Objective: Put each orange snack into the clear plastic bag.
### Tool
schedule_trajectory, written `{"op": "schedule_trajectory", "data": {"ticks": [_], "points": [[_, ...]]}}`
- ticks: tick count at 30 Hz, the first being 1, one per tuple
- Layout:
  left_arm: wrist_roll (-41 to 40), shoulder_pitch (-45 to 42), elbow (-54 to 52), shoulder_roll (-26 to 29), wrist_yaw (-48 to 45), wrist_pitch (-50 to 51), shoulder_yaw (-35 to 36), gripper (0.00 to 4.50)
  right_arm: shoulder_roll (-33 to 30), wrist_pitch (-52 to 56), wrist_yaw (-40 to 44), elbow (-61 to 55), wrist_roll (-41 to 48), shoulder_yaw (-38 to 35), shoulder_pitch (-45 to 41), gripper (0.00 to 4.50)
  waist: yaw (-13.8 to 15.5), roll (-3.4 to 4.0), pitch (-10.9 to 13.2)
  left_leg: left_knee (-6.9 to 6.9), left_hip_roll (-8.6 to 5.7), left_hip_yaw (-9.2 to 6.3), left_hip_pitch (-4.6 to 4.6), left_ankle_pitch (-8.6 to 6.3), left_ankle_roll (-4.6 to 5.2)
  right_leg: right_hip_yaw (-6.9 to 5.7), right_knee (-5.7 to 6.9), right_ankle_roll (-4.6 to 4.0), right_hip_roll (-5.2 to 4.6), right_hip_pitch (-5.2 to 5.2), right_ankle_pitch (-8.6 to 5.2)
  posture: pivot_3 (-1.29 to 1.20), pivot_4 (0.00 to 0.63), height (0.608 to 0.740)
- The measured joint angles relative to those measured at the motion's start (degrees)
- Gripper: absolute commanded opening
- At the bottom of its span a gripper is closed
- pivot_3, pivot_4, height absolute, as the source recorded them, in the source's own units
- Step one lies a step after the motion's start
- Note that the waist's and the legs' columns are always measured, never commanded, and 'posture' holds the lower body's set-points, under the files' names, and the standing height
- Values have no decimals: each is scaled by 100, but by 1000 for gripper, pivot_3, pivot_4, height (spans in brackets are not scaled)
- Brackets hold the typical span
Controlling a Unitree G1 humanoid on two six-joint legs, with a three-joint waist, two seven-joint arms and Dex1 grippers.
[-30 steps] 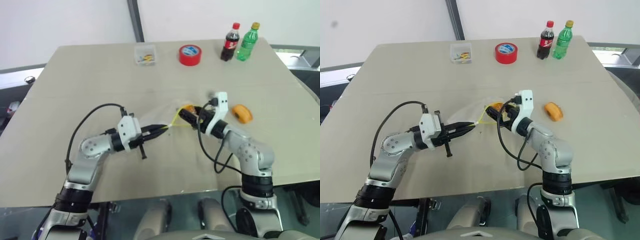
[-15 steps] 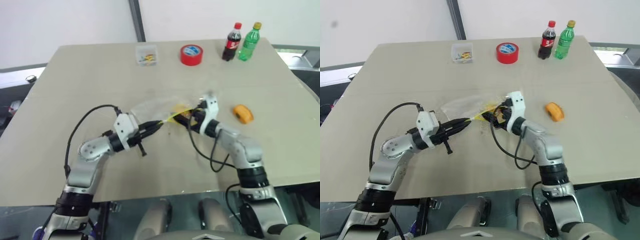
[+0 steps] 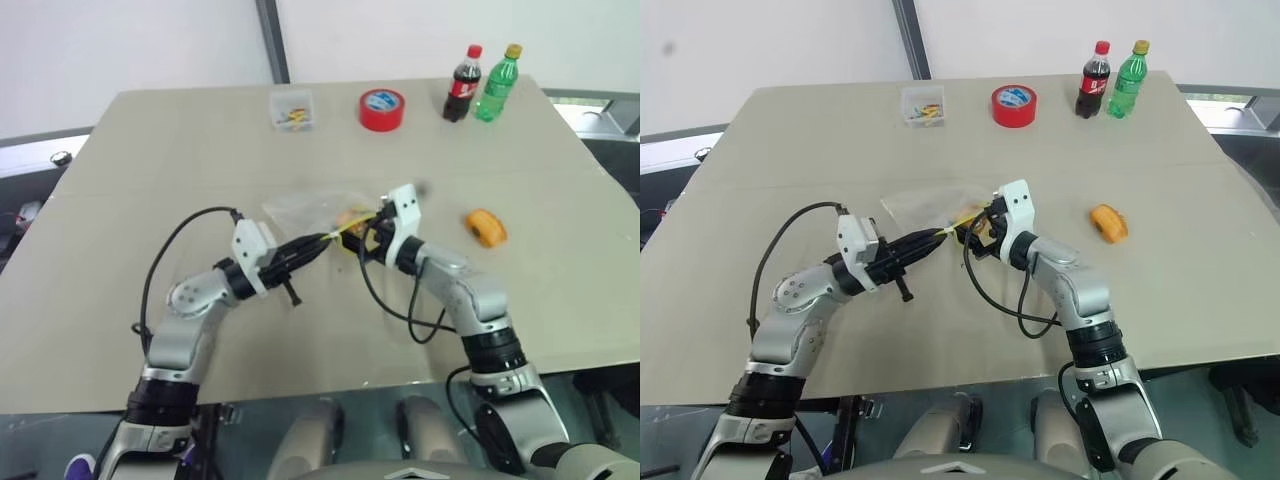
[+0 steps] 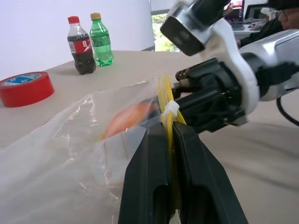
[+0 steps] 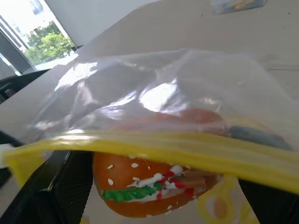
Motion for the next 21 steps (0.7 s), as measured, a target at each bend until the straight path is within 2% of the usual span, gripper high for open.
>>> {"op": "schedule_trajectory", "data": {"ticks": [3, 5, 7, 9, 11, 13, 16, 17, 19, 21], "points": [[-15, 66, -29, 87, -62, 7, 21, 0, -63, -257, -43, 31, -200, 23, -19, 4482, -4, 1, 0, -1, 3, -3, 1, 0, -1, -3, 2, 0, 3, -1, 0, 0, 150, 740], [-14, 104, -29, 99, -63, 7, 39, 0, -306, -785, -43, 37, -626, 256, -22, 3930, -10, 2, 1, -2, 3, -3, 1, 0, -1, -4, 3, 0, 4, -3, 0, 0, 150, 740], [-12, 110, -31, 100, -41, 8, 78, 0, -788, -1577, -49, 57, -1420, 755, -83, 3160, -12, 2, 1, -1, 1, 0, 0, 0, -1, -2, 2, 0, 3, -5, 0, 0, 150, 740], [-20, 121, -58, 100, 20, 21, 141, 0, -1189, -2204, 123, 53, -1938, 1113, -131, 3160, -12, -1, 0, -2, 1, 0, 0, 1, -2, -3, 1, 0, 3, -4, 0, 0, 150, 740], [-31, 122, -66, 78, 55, 44, 154, 0, -962, -1964, 328, -13, -1555, 921, -95, 3160, -40, 0, 0, -4, 11, 1, 1, 1, -2, 3, 3, 0, 9, -1, 0, 0, 150, 740], [-62, 121, -117, 40, 61, 86, 144, 0, -1005, -1811, 684, -147, -1351, 987, -95, 3160, -23, 0, 1, -4, 10, -1, 1, 0, -2, -1, 2, -1, 9, 0, 0, 0, 150, 740], [-87, 120, -125, 38, 83, 161, 156, 0, -957, -1450, 754, -257, -1182, 904, -96, 3160, -6, 0, 1, -1, 6, -1, 1, 0, -1, 0, 1, 0, 5, 1, 0, 0, 150, 740], [-87, 108, -126, 30, 96, 178, 150, 0, -1002, -1441, 775, -239, -1215, 884, -96, 3160, -1, 1, 1, 1, 5, -2, 1, 0, -1, -2, 0, 0, 5, 3, 0, 0, 150, 740], [-86, 110, -132, 24, 118, 192, 151, 0, -1618, -1972, 1219, -322, -1576, 1358, -98, 3160, 35, 2, 3, 2, -3, -4, -1, 0, 0, -8, -5, 0, -1, 3, 0, 0, 150, 740], [-89, 118, -136, 30, 138, 226, 181, 0, -1524, -1895, 1178, -233, -1572, 1225, -107, 3160, 10, -4, 3, 1, 3, -6, -1, 0, -1, -7, -3, 0, 2, 5, 0, 0, 150, 740]]}}
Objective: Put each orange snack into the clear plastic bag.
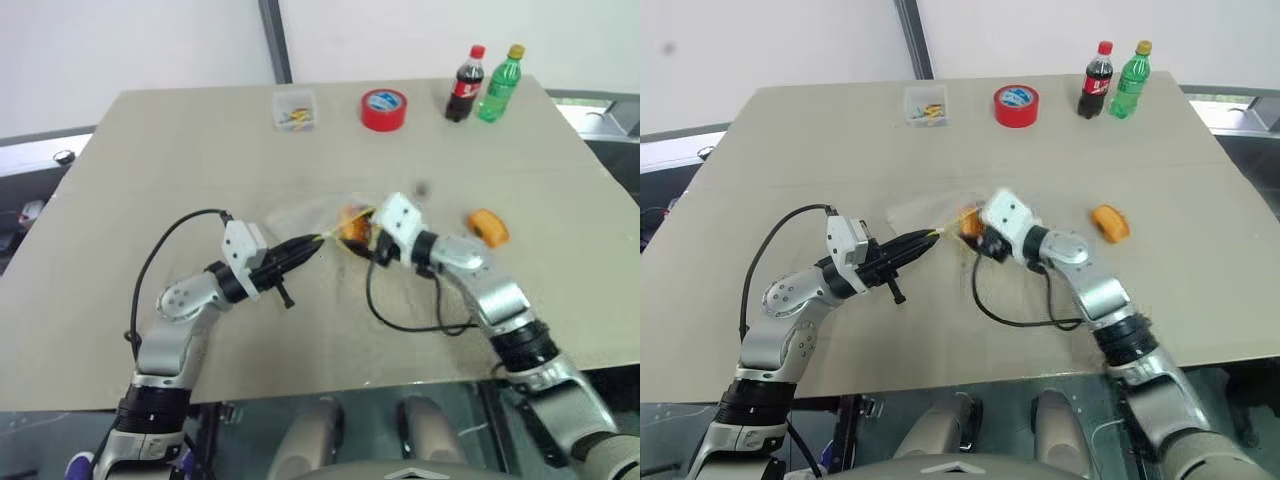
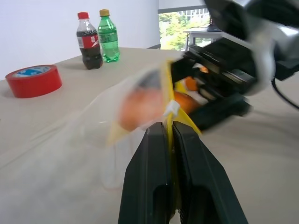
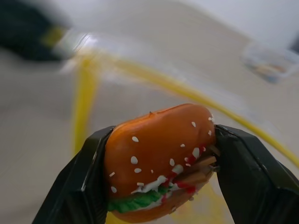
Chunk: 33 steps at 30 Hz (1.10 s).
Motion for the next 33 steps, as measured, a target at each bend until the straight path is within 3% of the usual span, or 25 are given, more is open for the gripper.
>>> {"op": "schedule_trajectory", "data": {"ticks": [4, 8, 12, 15, 22, 28, 33], "points": [[3, -21, -159, -73, 40, 77, -72, 0, 588, 450, -317, 267, 247, -312, -65, 3160, -34, 5, 2, -8, 10, 5, 4, 1, -2, 7, 7, -4, 8, -7, 2, 0, 150, 740], [0, -21, -211, -81, 119, 189, -66, 0, 509, 260, -314, 464, 5, -193, -184, 4431, 0, 3, 1, -2, 1, 5, 3, 0, -1, 4, 0, -3, 2, -4, 2, 0, 150, 740], [1, -20, -211, -85, 151, 215, -65, 0, 694, 217, -475, 556, -18, -206, -178, 4431, -8, 4, 2, -4, 2, 5, 2, 1, -2, 5, 2, -3, 2, -5, 2, 0, 150, 740], [3, -15, -212, -97, 158, 214, -65, 0, 703, 114, -584, 633, -105, -215, -177, 3481, -10, 4, 2, -4, 2, 4, 2, 1, -2, 5, 3, -3, 3, -4, 2, 0, 150, 740], [4, -3, -212, -110, 176, 214, -65, 0, 784, 3, -743, 700, -174, -295, -176, 61, -12, 4, 2, -4, 2, 5, 2, 1, -2, 6, 3, -3, 3, -4, 2, 0, 150, 740], [18, 4, -209, -111, 178, 194, -61, 0, 712, 101, -614, 489, -101, -326, -119, 61, -10, 4, 2, -4, 2, 4, 2, 1, -2, 5, 2, -3, 3, -4, 2, 0, 150, 740], [71, 1, -174, -173, 300, 176, -56, 0, 429, 501, -460, -355, 247, -605, 324, 1710, 17, 4, 2, -5, 2, 1, -1, 0, -1, 1, 0, -3, 1, -4, 1, 0, 150, 740]]}}
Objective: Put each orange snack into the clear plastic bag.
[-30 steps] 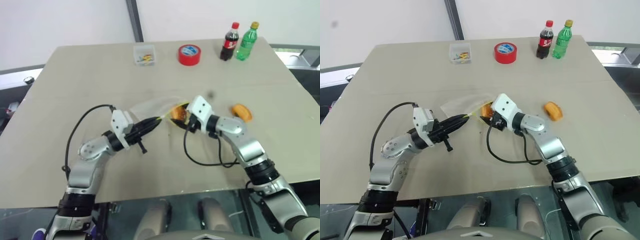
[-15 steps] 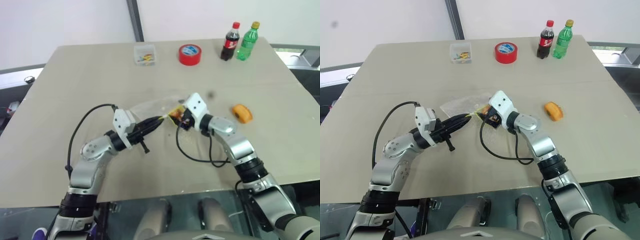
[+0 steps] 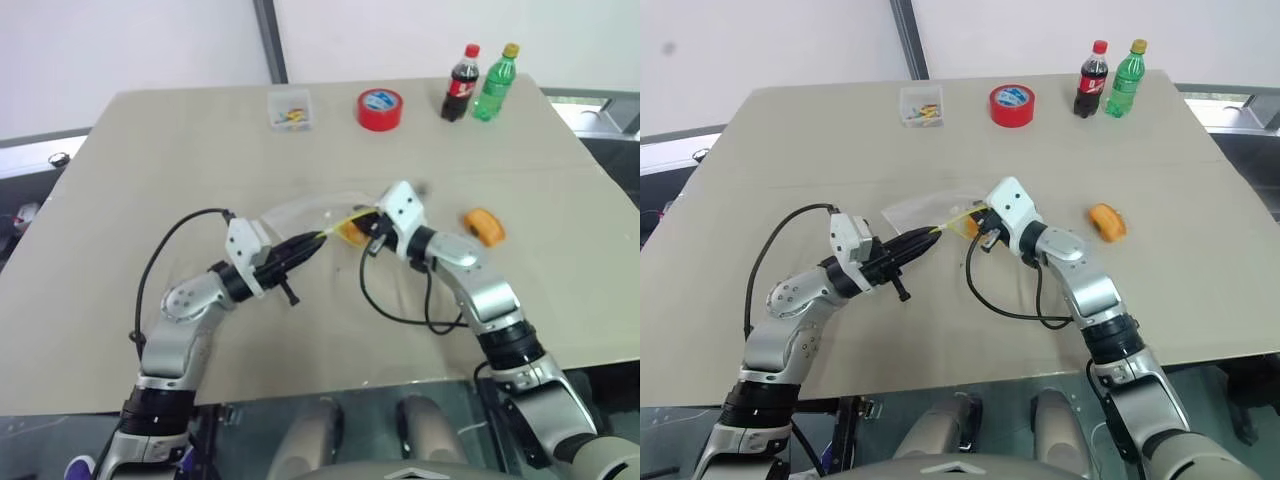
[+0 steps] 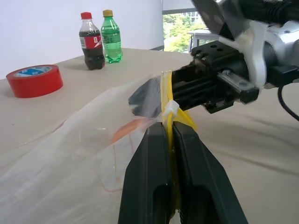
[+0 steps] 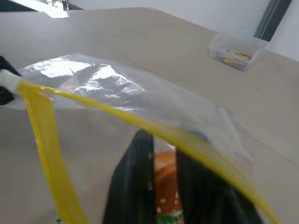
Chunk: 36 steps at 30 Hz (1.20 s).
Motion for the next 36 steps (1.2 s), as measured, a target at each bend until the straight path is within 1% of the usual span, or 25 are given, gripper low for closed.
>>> {"op": "schedule_trajectory", "data": {"ticks": [2, 6, 9, 10, 12, 13, 14, 15, 19, 26, 28, 29, 32, 36], "points": [[4, -4, 52, -4, 75, 5, 30, 0, -264, 232, 49, -522, 203, -250, 350, 2623, 41, 0, 0, 1, -2, -2, -4, 0, 0, -1, -5, 0, -2, 0, 0, 0, 150, 740], [58, -66, 123, -17, 169, 9, 45, 0, -859, 679, 197, -1548, 680, -832, 953, 2623, 98, 0, 0, 1, 0, -1, -2, -11, 19, -1, -4, 0, -2, 3, 0, 0, 150, 740], [79, -146, 200, -32, 199, 9, 34, 0, -1185, 911, 204, -1953, 918, -1216, 1264, 2623, 100, 0, 0, 2, 2, 1, 1, -12, 20, -1, -1, 1, -1, 4, 0, 0, 150, 740], [82, -159, 201, -34, 199, 9, 34, 0, -1216, 937, 164, -1949, 915, -1293, 1276, 2899, 99, 0, 0, 2, 1, 1, 1, -12, 20, -1, 0, 1, -1, 5, 0, 0, 150, 740], [112, -254, 228, -41, 199, 9, 11, 0, -1476, 928, -73, -1789, 747, -1516, 1281, 3378, 119, 0, 0, 6, -2, 3, 1, -11, 20, -1, 0, 1, -2, 8, 0, 0, 150, 740], [115, -284, 236, -40, 198, 8, 10, 0, -1658, 904, -213, -1593, 599, -1660, 1283, 3948, 129, 0, 0, 8, -3, 3, 2, -11, 19, -2, -2, 1, -3, 12, 0, 0, 150, 740], [116, -288, 251, -36, 193, 8, 12, 0, -1757, 878, -359, -1401, 448, -1785, 1286, 4415, 137, -1, 0, 8, -5, 3, 3, -10, 18, -2, -3, 1, -4, 14, 0, 0, 150, 740], [119, -288, 268, -36, 187, 8, 11, 0, -1794, 863, -477, -1256, 346, -1862, 1286, 4466, 136, -1, 0, 7, -5, 3, 3, -7, 13, -2, -3, 1, -4, 13, 0, 0, 150, 740], [163, -371, 313, -38, 163, 8, -9, 0, -1840, 805, -821, -530, 48, -1956, 1286, 4466, 107, -1, 1, 4, 0, 7, 3, 0, 1, 2, -2, 0, -2, 11, 0, 0, 150, 740], [165, -404, 313, -37, 162, 12, -8, 0, -1722, 682, -822, 311, 5, -1814, 1259, 4466, 116, -1, 1, 5, -2, 9, 4, -1, 2, 4, -2, 1, -3, 13, 0, 0, 150, 740], [165, -404, 313, -37, 166, 14, -7, 0, -1708, 540, -831, 505, -9, -1795, 1189, 3965, 110, -1, 1, 5, -2, 10, 4, 0, 2, 5, -2, 1, -3, 13, 0, 0, 150, 740], [165, -405, 311, -37, 167, 15, -7, 0, -1706, 453, -854, 694, -39, -1796, 1078, 3574, 106, -1, 1, 6, -1, 11, 6, 0, 2, 5, -1, 1, -2, 13, 0, 0, 150, 740], [166, -401, 300, -36, 185, 36, -7, 0, -1707, 339, -852, 843, -57, -1798, 1010, 2214, 115, -1, 1, 5, 0, 8, 5, 0, 2, 2, -1, 1, -1, 13, 0, 0, 150, 740], [169, -378, 256, -31, 222, 81, -6, 0, -1707, 259, -722, 650, 19, -1797, 1054, 2214, 114, -1, 1, 5, -1, 9, 4, -1, 2, 5, -3, 1, -2, 13, 0, 0, 150, 740]]}}
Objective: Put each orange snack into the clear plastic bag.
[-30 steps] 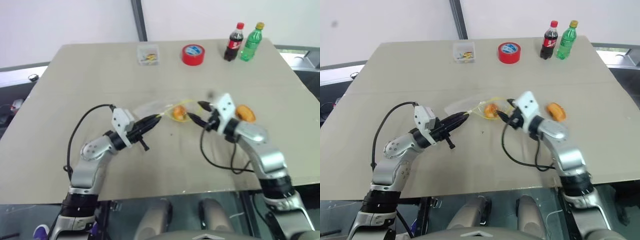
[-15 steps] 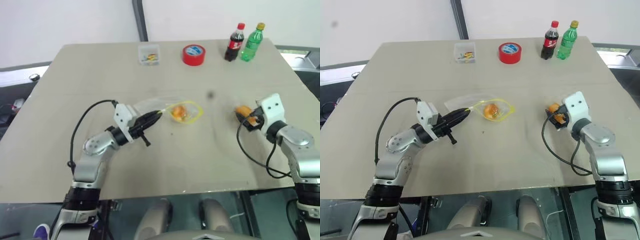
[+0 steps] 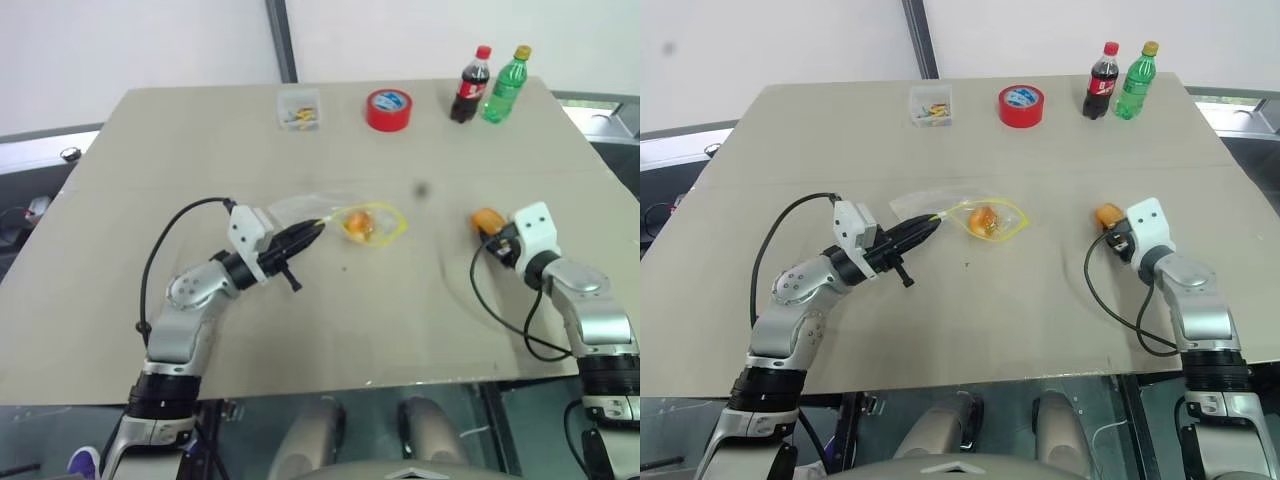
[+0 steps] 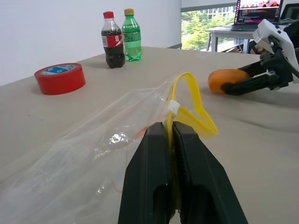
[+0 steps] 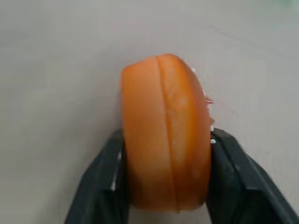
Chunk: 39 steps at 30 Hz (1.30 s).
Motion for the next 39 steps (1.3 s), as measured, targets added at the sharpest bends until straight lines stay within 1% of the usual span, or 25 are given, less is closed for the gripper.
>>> {"op": "schedule_trajectory", "data": {"ticks": [2, 3, 6, 10, 12, 16, 18, 23, 29, 35, 39], "points": [[4, 27, -41, 5, 14, 6, 2, 0, 11, 90, 231, -458, 218, 31, 96, 2214, -8, 1, 1, -1, 2, 0, 0, 0, 0, 0, 0, 0, 1, -1, 0, 0, 150, 740], [9, 54, -74, 15, 19, 8, 4, 0, 52, 328, 441, -1039, 478, 145, 172, 2214, -15, 1, 1, -2, 5, -1, 0, -1, 2, 0, 1, 0, 2, -2, 0, 0, 150, 740], [46, 135, -155, 16, 21, 4, 2, 0, 190, 887, 790, -2204, 965, 734, 175, 2214, -36, 1, 0, -2, 11, -3, 1, -10, 17, -2, 1, 0, 1, -1, 0, 0, 150, 740], [77, 301, -288, 46, 16, -2, 4, 0, 445, 1462, 744, -2669, 1055, 1465, -25, 2214, 2, 1, 0, 3, 0, -6, 0, -10, 17, -5, -1, 0, -2, 2, 0, 0, 150, 740], [71, 442, -389, 97, 5, 0, 14, 0, 624, 1694, 612, -2624, 944, 1784, -244, 2214, 12, 0, 1, 4, -1, -8, 0, -9, 14, -7, -1, 0, -3, 2, 0, 0, 150, 740], [58, 636, -587, 225, -117, 7, 8, 0, 909, 1752, 380, -2102, 690, 1976, -680, 2214, 11, 1, 1, 2, 0, -11, -1, -4, 5, -10, -1, -1, -1, 1, 0, 0, 150, 740], [128, 720, -625, 401, -250, -46, -8, 0, 1065, 1734, 343, -1787, 620, 2017, -835, 2214, 3, 1, 1, -1, 1, -10, -1, 0, -1, -10, -1, -1, 0, 0, 0, 0, 150, 740], [245, 862, -624, 476, -322, -168, -12, 0, 1262, 1658, 400, -1336, 530, 2118, -1023, 2214, -1, 1, 1, -2, 1, -10, -1, -1, 0, -9, -3, -1, -1, -1, 0, 0, 150, 740], [451, 930, -636, 501, -270, -266, -57, 0, 1949, 1428, 593, -834, 492, 2504, -1278, 2214, -43, 3, 2, -5, 2, -8, -1, 0, -1, -6, 1, -1, 2, -9, 0, 0, 150, 740], [458, 985, -751, 508, -148, -217, -45, 0, 2022, 1386, 898, -810, 608, 2493, -1375, 2214, -4, 2, 2, -3, -2, -10, -2, -1, 0, -8, -2, -1, -1, -9, 0, 0, 150, 740], [447, 992, -847, 505, -78, -161, -44, 0, 2278, 1321, 905, -471, 641, 2436, -1461, 2214, -44, 3, 2, -10, 5, -10, -1, -1, -1, -7, 3, -2, 6, -13, 0, 0, 150, 740]]}}
